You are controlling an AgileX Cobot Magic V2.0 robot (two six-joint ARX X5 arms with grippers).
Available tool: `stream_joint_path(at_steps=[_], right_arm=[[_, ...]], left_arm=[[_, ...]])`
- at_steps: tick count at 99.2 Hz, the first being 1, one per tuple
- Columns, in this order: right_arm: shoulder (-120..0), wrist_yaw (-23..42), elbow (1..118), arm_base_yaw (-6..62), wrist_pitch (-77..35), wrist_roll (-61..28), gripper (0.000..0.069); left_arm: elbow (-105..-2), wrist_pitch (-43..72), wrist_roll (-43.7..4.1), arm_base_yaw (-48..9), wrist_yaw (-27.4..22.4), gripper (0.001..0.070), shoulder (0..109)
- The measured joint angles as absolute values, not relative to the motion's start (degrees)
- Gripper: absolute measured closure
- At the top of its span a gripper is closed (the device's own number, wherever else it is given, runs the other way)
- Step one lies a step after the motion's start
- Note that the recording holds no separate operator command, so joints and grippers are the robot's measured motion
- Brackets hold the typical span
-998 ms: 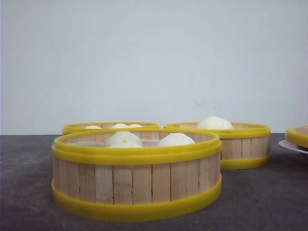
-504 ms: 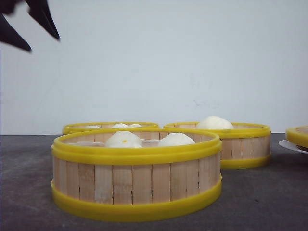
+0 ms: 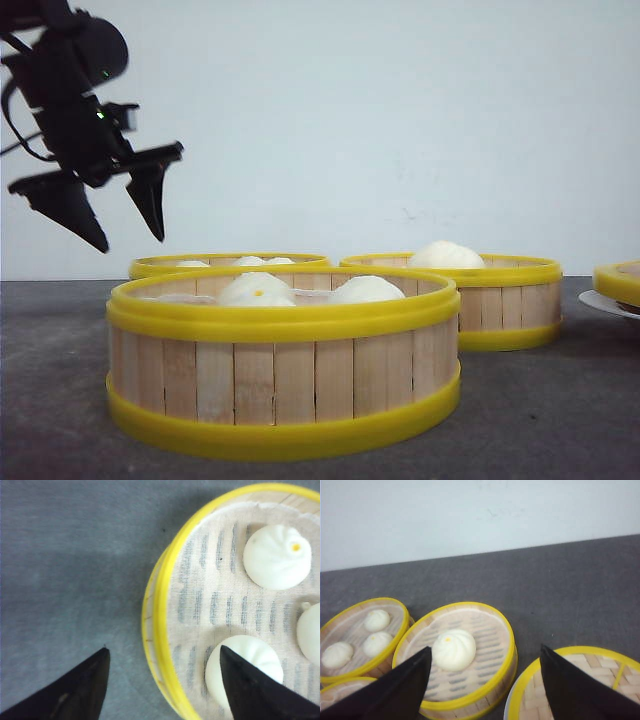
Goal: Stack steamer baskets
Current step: 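Lower the left gripper onto the rim of a bun-filled steamer basket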
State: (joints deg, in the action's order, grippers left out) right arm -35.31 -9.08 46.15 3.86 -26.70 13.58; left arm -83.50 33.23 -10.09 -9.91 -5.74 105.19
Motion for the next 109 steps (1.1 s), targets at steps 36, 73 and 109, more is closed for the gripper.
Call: stream_joint_path(at_steps=[36,73,109], right_arm=[[-35.3,-9.4,46.1,3.9,-28.8,13.7,0.0265],[-35.3,-10.9,46.1,3.9,-29.4,13.7,0.0265],[-35.3,-10.9,46.1,5.1,-29.9,13.7,0.0265]], left_arm=[[-84.2,31.8,-10.1,-10.4,-3.8,0.0429,107.9],[-84.3,31.9,-10.1,-10.7,-3.1,0.0486,111.1],[-84.3,30.4,-10.1,-11.0,-2.8,0.0632,111.3]])
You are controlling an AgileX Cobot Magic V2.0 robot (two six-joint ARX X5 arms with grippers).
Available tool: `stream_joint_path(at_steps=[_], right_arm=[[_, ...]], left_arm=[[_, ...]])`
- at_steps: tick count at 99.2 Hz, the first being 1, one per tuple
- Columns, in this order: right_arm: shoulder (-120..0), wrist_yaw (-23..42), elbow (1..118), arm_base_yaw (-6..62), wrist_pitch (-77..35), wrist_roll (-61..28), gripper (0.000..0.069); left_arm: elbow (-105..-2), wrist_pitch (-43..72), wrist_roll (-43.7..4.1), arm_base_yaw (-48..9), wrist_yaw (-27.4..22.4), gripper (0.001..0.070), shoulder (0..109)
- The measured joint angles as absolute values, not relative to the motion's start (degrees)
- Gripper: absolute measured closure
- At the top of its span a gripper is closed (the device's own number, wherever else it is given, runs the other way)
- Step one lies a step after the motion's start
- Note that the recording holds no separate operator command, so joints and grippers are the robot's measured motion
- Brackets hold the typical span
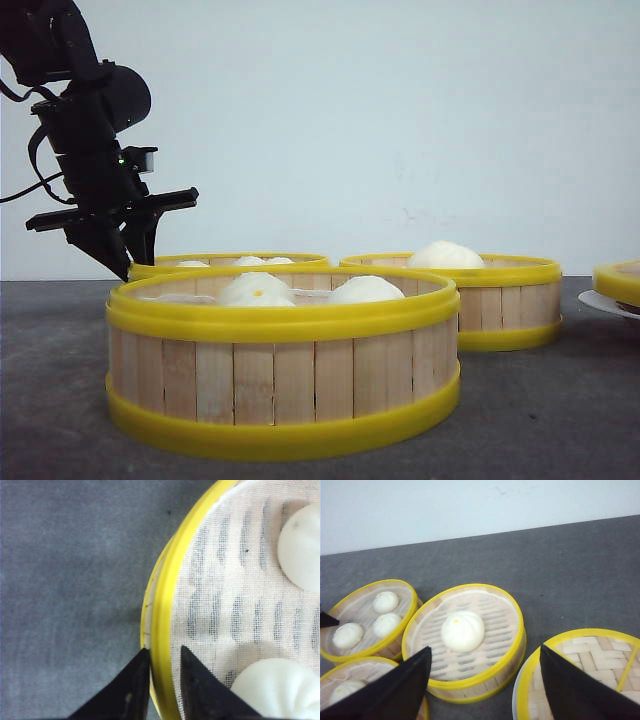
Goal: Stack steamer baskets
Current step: 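Lower the left gripper onto the rim of a bun-filled steamer basket, then lift the basket with the left gripper and move it over the front basket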
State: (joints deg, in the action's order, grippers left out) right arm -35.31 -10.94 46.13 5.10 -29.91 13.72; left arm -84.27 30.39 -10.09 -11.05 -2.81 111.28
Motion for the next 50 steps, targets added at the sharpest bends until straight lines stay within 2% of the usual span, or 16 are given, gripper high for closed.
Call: stream_joint_path(at_steps=[13,27,50], right_arm=[[-35.3,-10.9,46.2,5.4,-30.0,13.7,0.0265],[-35.3,-10.9,46.2,5.6,-30.9,13.7,0.0265],[-35.3,-10.9,46.2,5.6,-31.0,13.6,0.0265]], left_arm=[[-84.4,30.3,-10.1,-11.1,-2.8,0.0636,111.7],[-84.6,30.0,-11.0,-11.2,-2.2,0.0672,111.8],[-85.8,30.6,-11.4,-11.2,-2.0,0.0676,112.2]])
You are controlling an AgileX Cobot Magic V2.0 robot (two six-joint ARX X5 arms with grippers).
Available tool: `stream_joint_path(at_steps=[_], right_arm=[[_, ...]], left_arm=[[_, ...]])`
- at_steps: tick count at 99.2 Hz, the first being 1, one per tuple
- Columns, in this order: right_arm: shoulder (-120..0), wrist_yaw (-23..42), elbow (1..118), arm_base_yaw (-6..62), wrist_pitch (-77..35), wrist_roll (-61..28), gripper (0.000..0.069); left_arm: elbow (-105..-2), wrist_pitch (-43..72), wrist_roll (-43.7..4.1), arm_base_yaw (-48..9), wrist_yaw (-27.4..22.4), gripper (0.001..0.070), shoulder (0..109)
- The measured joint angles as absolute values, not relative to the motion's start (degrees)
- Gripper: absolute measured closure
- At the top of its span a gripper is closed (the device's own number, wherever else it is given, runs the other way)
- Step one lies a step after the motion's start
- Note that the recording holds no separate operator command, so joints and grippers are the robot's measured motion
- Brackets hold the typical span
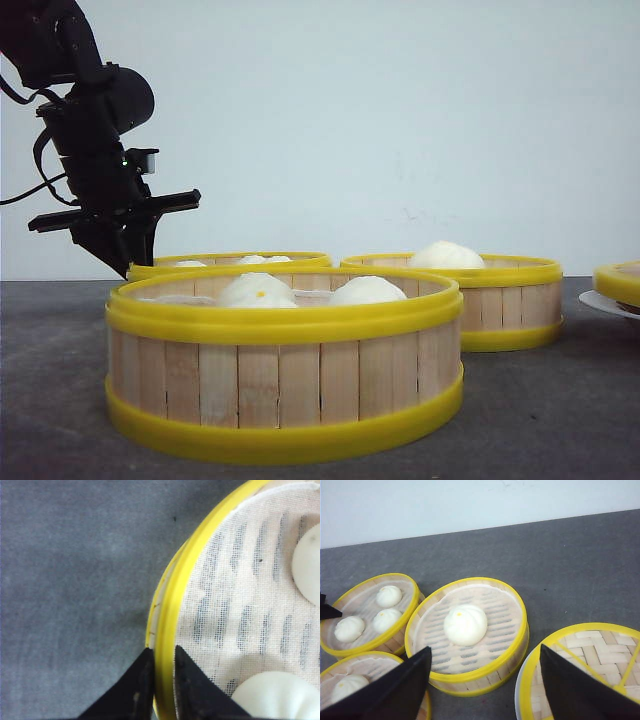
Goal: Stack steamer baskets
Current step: 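Lift the basket with the left gripper and move it over the front basket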
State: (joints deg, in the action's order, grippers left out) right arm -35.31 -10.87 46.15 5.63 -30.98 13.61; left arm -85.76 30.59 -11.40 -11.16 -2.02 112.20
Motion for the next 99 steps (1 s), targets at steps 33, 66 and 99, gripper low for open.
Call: stream_joint_path(at_steps=[33,66,99], right_arm=[[-35.3,-9.3,46.2,5.6,-32.6,11.9,0.0265],[-35.3,-9.0,46.2,5.6,-32.6,11.7,0.0265],[-35.3,-9.0,46.2,5.6,-32.4,11.7,0.0265]], left_arm=[[-88.7,33.3,-10.4,-9.9,-1.9,0.0681,104.6],[-92.2,42.0,-9.5,-10.4,-9.2,0.0682,82.2],[-92.1,52.6,-8.3,-17.7,-8.8,0.0682,74.5]])
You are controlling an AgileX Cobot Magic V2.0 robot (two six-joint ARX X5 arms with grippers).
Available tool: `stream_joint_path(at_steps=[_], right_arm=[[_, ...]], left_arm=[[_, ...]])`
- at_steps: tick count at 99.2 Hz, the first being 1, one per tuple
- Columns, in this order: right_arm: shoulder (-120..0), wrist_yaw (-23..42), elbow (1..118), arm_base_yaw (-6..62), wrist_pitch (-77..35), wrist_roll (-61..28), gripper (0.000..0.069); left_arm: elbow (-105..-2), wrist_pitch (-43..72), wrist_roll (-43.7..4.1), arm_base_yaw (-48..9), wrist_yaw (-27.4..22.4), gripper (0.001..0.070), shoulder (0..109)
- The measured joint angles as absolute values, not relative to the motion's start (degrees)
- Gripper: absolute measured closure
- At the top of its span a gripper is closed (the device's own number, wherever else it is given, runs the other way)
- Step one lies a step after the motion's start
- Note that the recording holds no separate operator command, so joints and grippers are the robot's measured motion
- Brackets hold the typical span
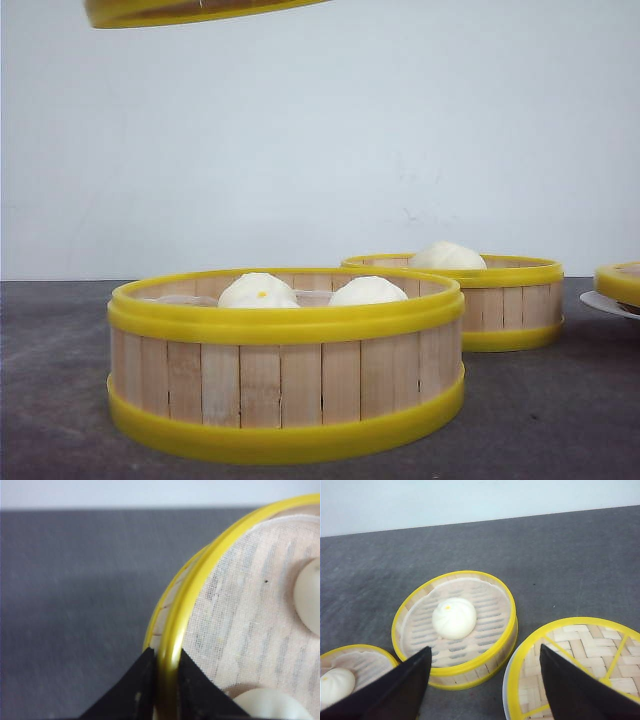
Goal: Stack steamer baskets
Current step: 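Lift the basket with the left gripper and move it over the front basket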
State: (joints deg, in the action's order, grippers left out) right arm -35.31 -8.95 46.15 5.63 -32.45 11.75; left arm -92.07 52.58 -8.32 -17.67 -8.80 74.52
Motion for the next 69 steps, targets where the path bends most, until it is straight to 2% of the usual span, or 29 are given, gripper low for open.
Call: stream_joint_path(at_steps=[20,38,69], right_arm=[[-35.3,-9.0,46.2,5.6,-32.3,11.7,0.0265],[-35.4,-9.0,46.2,5.6,-32.3,11.7,0.0265],[-35.5,-9.0,46.2,5.6,-32.3,11.7,0.0265]], left_arm=[[-89.0,53.1,-8.2,-22.3,-6.8,0.0682,74.5],[-81.8,50.5,-8.3,-25.6,-3.1,0.0682,74.5],[-67.7,41.7,-9.9,-28.8,-2.9,0.0682,74.5]])
